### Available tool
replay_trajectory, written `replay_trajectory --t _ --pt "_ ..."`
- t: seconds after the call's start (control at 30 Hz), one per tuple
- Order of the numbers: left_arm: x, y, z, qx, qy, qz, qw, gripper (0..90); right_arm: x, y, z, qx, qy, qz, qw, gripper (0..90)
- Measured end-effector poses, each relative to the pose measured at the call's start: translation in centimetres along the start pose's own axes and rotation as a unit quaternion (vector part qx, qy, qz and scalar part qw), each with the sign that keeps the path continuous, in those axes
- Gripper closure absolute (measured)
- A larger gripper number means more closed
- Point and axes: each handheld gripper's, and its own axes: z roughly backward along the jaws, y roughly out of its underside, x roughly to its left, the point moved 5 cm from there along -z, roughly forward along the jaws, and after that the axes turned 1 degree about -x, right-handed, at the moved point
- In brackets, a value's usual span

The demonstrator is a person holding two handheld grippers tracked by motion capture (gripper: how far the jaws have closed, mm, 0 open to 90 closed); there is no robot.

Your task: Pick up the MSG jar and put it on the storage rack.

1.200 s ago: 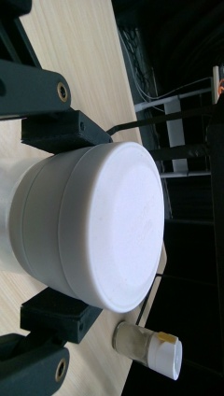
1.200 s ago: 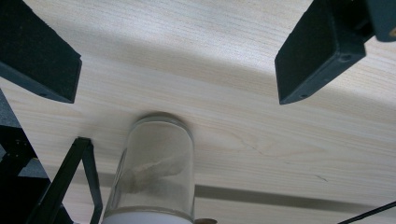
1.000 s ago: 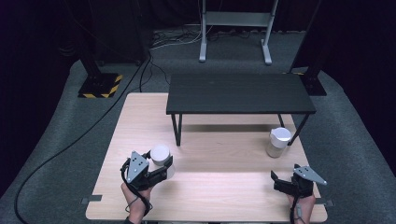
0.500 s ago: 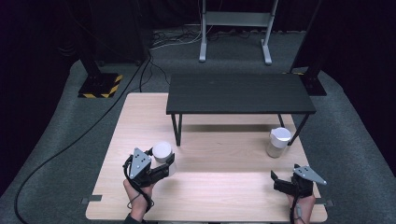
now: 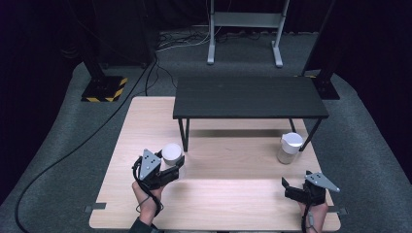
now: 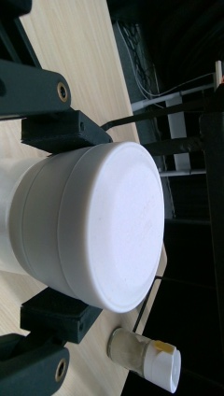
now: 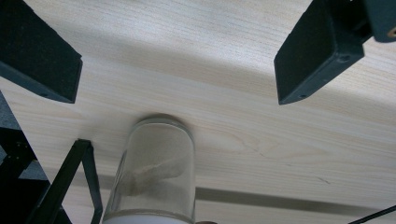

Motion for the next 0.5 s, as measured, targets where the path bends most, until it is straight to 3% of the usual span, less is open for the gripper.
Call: replay_trajectory --t 0.5 --pt "-0.1 -0.8 -1.4 -0.008 0.004 0.007 0.9999 34.0 -0.1 -0.1 0.0 0.002 -0.006 0.002 1.0000 0.0"
